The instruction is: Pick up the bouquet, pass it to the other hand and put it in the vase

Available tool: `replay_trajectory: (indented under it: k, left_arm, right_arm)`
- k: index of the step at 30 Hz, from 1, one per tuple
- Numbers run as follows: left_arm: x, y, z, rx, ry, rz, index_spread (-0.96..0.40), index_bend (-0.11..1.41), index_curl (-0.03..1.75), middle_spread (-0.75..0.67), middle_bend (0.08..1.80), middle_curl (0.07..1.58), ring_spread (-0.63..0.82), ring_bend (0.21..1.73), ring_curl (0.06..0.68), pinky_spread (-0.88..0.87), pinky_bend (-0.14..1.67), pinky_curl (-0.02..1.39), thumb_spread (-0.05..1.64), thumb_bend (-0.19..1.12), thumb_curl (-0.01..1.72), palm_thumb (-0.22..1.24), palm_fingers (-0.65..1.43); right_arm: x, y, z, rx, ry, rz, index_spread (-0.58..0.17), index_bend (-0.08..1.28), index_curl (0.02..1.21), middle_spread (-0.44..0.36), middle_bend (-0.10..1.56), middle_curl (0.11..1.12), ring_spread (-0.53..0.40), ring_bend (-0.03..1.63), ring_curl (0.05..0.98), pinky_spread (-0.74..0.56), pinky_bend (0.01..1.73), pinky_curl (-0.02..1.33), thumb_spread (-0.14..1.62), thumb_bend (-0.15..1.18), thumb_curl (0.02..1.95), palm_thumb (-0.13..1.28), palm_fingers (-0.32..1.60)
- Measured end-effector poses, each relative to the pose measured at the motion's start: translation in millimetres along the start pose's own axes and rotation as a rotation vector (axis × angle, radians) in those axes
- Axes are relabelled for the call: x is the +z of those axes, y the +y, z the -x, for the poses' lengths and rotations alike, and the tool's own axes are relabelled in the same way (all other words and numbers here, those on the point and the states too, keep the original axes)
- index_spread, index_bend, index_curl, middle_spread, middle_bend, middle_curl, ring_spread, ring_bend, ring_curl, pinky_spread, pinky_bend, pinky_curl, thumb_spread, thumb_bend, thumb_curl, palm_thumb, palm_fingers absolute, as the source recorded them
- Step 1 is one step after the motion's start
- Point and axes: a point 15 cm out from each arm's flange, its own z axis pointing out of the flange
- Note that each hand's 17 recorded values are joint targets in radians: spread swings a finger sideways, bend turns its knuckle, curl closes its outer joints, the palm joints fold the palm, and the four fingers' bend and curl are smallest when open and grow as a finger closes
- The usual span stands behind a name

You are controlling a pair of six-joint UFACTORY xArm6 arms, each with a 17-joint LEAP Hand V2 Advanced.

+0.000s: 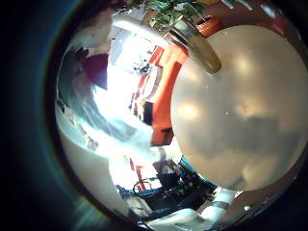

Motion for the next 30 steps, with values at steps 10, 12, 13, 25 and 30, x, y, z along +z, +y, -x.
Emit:
replay_trajectory:
  k: [10, 12, 13, 25, 30]
  left_arm:
    - [-8.2, -6.9, -20.7, 0.103, -0.023, -0.107, -0.53, 0.75, 0.78, -0.45, 1.16, 0.85, -0.41, 1.45, 0.545, -0.48, 1.23, 0.75, 1.01, 0.18, 0.60, 0.99, 1.16]
    - [-13.7, -11.1, -25.8, 0.129, -0.046, -0.148, -0.55, 0.78, 0.83, -0.46, 1.19, 0.86, -0.41, 1.48, 0.555, -0.50, 1.25, 0.78, 1.02, 0.18, 0.63, 1.00, 1.13]
    - [-17.3, -12.7, -30.6, 0.149, -0.066, -0.170, -0.57, 0.78, 0.85, -0.46, 1.20, 0.87, -0.41, 1.49, 0.558, -0.50, 1.26, 0.79, 1.02, 0.18, 0.64, 1.00, 1.11]
    - [-57.2, -33.3, -87.4, 0.329, -0.274, -0.288, -0.65, 0.77, 1.02, -0.47, 1.25, 0.90, -0.40, 1.54, 0.564, -0.55, 1.25, 0.89, 1.05, 0.14, 0.74, 1.02, 1.07]
    - [-78.8, -52.9, -97.3, 0.372, -0.333, -0.363, -0.67, 0.75, 1.07, -0.47, 1.25, 0.90, -0.40, 1.54, 0.560, -0.56, 1.23, 0.91, 1.05, 0.13, 0.76, 1.03, 1.07]
  right_arm:
    - [-11.0, -8.0, -10.7, 0.028, 0.028, -0.047, -0.279, 0.96, 0.95, -0.162, 1.21, 0.82, -0.224, 1.34, 0.730, -0.26, 1.14, 0.93, 0.92, -0.04, 1.31, 0.81, 0.95]
    - [-18.2, -7.4, -15.7, 0.037, 0.040, -0.059, -0.295, 0.81, 0.92, -0.173, 1.12, 0.79, -0.233, 1.30, 0.707, -0.31, 1.13, 0.90, 0.95, -0.04, 1.21, 0.79, 0.76]
    - [-19.6, -6.7, -17.8, 0.043, 0.039, -0.064, -0.301, 0.70, 0.89, -0.174, 1.07, 0.78, -0.242, 1.30, 0.698, -0.34, 1.13, 0.89, 0.97, -0.04, 1.17, 0.79, 0.63]
    - [-34.7, -0.2, -46.9, 0.118, 0.015, -0.120, -0.387, 0.29, 0.55, -0.043, 0.50, 0.50, 0.005, 0.78, 0.436, 0.12, 0.75, 0.66, 0.98, -0.04, 0.77, 0.70, -0.11]
    - [-36.4, -1.2, -49.0, 0.128, 0.013, -0.124, -0.400, 0.18, 0.47, -0.004, 0.37, 0.43, 0.103, 0.63, 0.358, 0.27, 0.62, 0.56, 0.98, -0.03, 0.68, 0.69, -0.06]
